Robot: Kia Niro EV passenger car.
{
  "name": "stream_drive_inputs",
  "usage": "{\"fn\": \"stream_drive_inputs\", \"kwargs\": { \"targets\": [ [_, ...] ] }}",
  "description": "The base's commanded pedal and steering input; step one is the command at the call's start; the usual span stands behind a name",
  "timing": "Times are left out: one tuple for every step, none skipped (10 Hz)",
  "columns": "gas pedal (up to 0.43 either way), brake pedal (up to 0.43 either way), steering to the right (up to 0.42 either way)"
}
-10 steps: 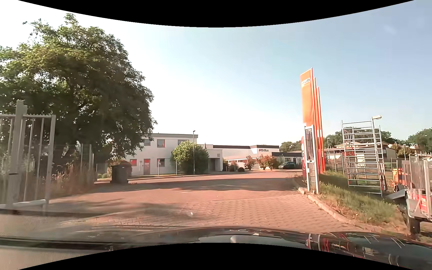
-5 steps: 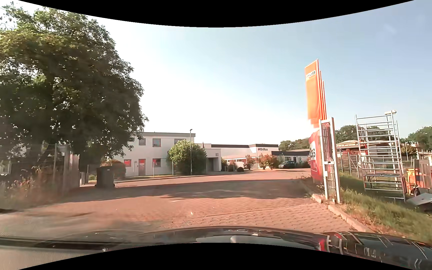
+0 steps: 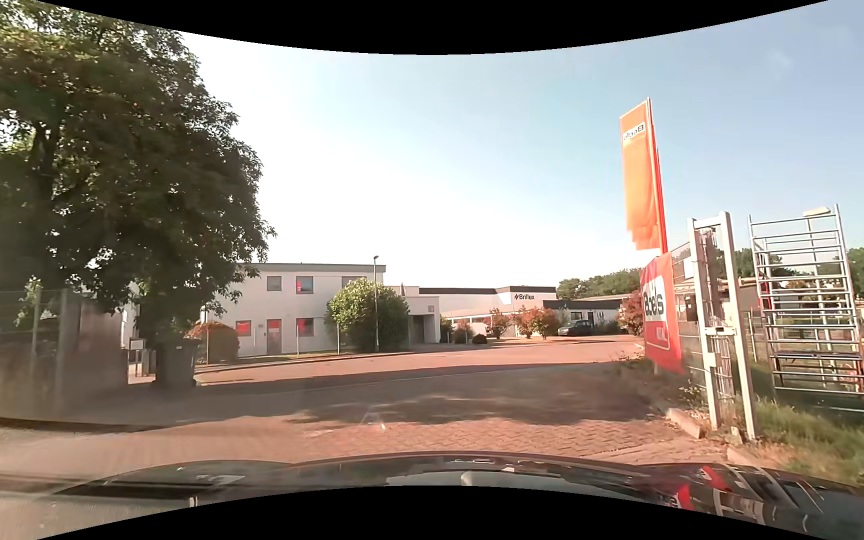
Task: Follow the waypoints while adhering to traffic rules and regulations
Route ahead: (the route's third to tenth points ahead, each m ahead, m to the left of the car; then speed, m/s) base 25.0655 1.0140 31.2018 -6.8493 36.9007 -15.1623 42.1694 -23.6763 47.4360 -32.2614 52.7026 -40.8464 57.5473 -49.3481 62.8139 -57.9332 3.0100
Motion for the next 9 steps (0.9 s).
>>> {"fn": "stream_drive_inputs", "kwargs": {
  "targets": [
    [0.138, 0.0, 0.016],
    [0.138, 0.0, 0.016],
    [0.138, 0.0, 0.016],
    [0.13, 0.0, 0.016],
    [0.11, 0.0, 0.016],
    [0.11, 0.0, 0.016],
    [0.11, 0.0, 0.019],
    [0.11, 0.0, 0.026],
    [0.087, 0.0, 0.038]
  ]
}}
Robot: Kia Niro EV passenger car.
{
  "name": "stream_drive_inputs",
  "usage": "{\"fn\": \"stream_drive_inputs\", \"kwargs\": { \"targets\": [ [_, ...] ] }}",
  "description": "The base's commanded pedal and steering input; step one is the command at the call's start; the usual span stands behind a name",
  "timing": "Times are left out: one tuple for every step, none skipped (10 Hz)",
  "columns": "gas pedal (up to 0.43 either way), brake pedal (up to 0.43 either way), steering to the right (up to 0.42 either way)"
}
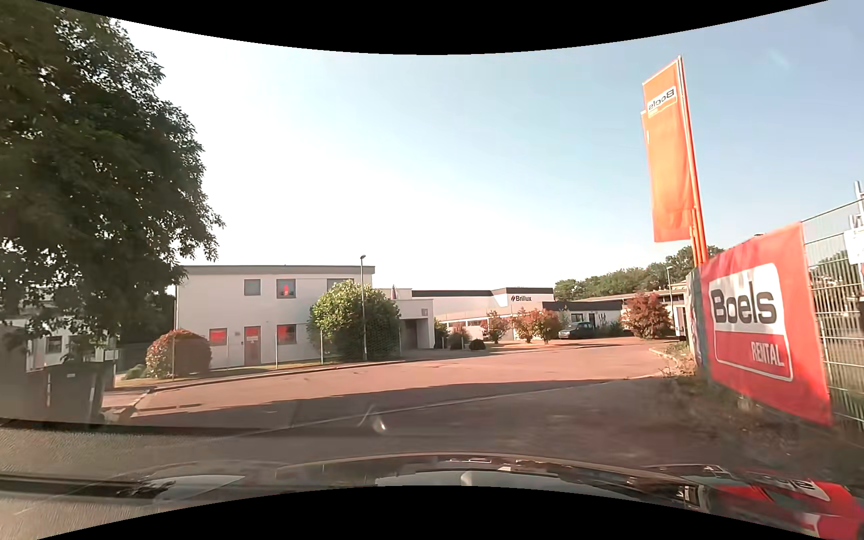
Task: Follow the waypoints while adhering to traffic rules and regulations
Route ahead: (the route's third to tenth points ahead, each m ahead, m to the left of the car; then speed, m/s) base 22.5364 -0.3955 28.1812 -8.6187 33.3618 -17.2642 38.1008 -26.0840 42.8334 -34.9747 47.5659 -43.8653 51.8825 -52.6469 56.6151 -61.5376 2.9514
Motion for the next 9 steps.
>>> {"fn": "stream_drive_inputs", "kwargs": {
  "targets": [
    [0.087, 0.0, 0.046],
    [0.087, 0.0, 0.049],
    [0.087, 0.0, 0.045],
    [0.087, 0.0, 0.039],
    [0.079, 0.0, 0.038],
    [0.059, 0.0, 0.039],
    [0.047, 0.0, 0.039],
    [0.047, 0.0, 0.035],
    [0.047, 0.0, 0.03]
  ]
}}
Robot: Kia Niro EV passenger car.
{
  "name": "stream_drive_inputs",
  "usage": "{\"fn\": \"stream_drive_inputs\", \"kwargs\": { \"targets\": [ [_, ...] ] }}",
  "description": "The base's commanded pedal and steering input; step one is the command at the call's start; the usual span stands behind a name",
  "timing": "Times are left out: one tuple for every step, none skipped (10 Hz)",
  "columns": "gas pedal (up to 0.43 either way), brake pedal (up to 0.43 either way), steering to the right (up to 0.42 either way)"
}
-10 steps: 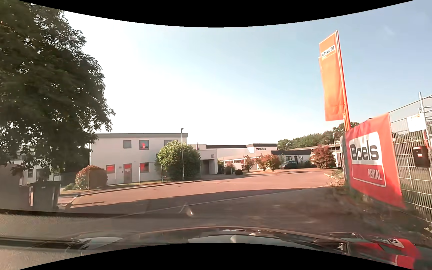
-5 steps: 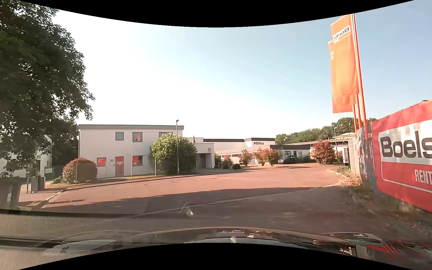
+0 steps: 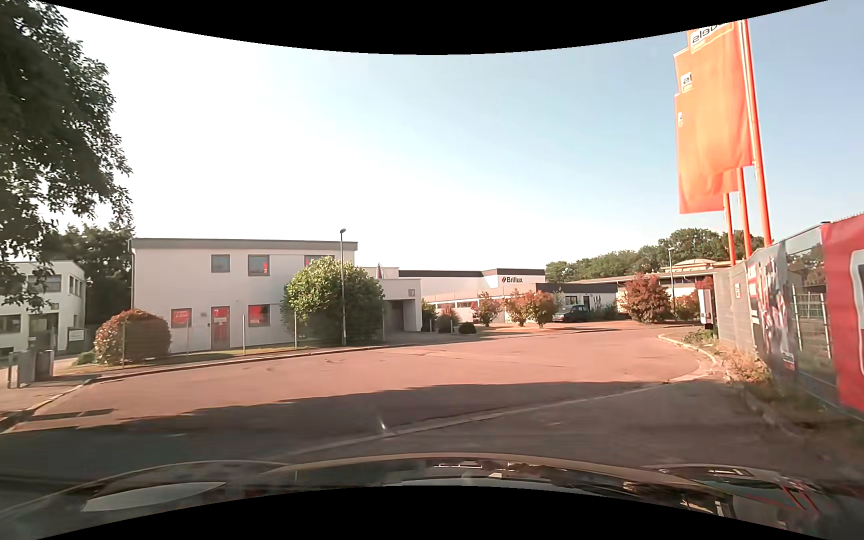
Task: Follow the waypoints while adhering to traffic rules and regulations
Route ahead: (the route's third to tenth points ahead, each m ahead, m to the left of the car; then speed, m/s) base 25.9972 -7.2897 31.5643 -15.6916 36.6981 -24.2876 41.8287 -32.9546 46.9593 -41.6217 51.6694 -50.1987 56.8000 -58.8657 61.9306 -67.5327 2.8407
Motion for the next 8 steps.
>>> {"fn": "stream_drive_inputs", "kwargs": {
  "targets": [
    [0.059, 0.0, 0.027],
    [0.059, 0.0, 0.027],
    [0.059, 0.0, 0.027],
    [0.067, 0.0, 0.027],
    [0.079, 0.0, 0.031],
    [0.079, 0.0, 0.037],
    [0.079, 0.0, 0.042],
    [0.079, 0.0, 0.046]
  ]
}}
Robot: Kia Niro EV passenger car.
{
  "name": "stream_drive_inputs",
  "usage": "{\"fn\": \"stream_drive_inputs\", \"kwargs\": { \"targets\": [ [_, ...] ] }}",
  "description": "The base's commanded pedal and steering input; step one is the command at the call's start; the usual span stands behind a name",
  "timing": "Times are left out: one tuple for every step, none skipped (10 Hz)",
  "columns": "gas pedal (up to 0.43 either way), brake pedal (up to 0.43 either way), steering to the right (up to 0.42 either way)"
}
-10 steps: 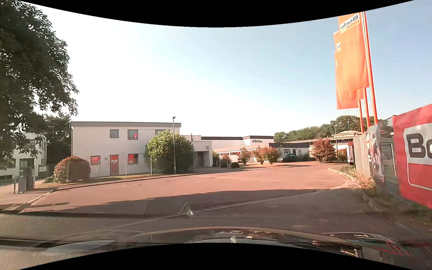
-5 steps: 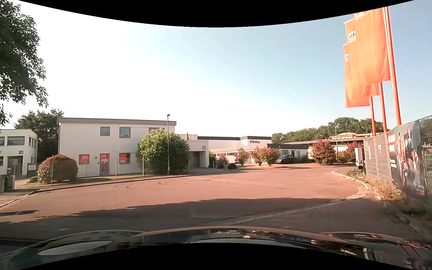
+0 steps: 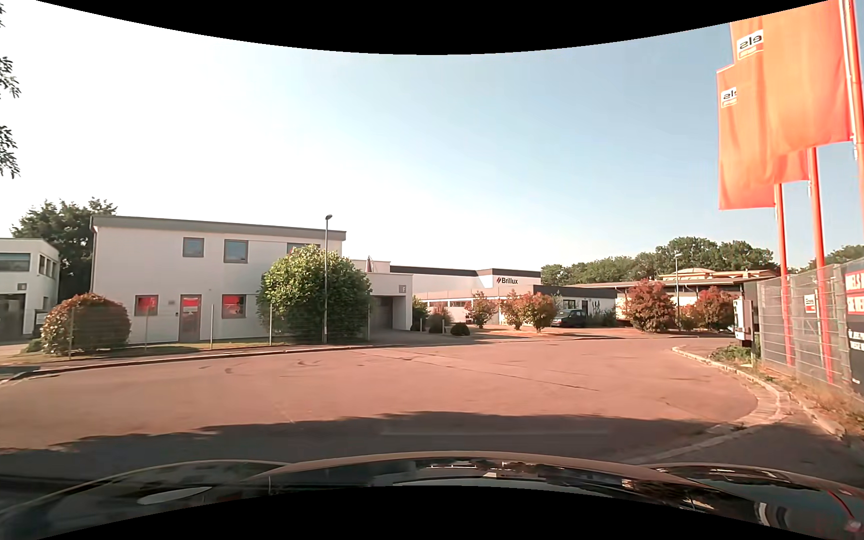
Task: Follow the waypoints while adhering to traffic rules and regulations
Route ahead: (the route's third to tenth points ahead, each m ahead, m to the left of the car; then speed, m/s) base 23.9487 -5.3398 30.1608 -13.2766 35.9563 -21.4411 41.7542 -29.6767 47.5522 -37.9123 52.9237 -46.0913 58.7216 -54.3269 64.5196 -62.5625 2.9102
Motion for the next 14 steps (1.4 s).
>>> {"fn": "stream_drive_inputs", "kwargs": {
  "targets": [
    [0.079, 0.0, 0.047],
    [0.079, 0.0, 0.048],
    [0.079, 0.0, 0.048],
    [0.079, 0.0, 0.049],
    [0.079, 0.0, 0.049],
    [0.079, 0.0, 0.053],
    [0.079, 0.0, 0.056],
    [0.079, 0.0, 0.058],
    [0.067, 0.0, 0.059],
    [0.079, 0.0, 0.058],
    [0.079, 0.0, 0.058],
    [0.059, 0.0, 0.059],
    [0.059, 0.0, 0.058],
    [0.059, 0.0, 0.067]
  ]
}}
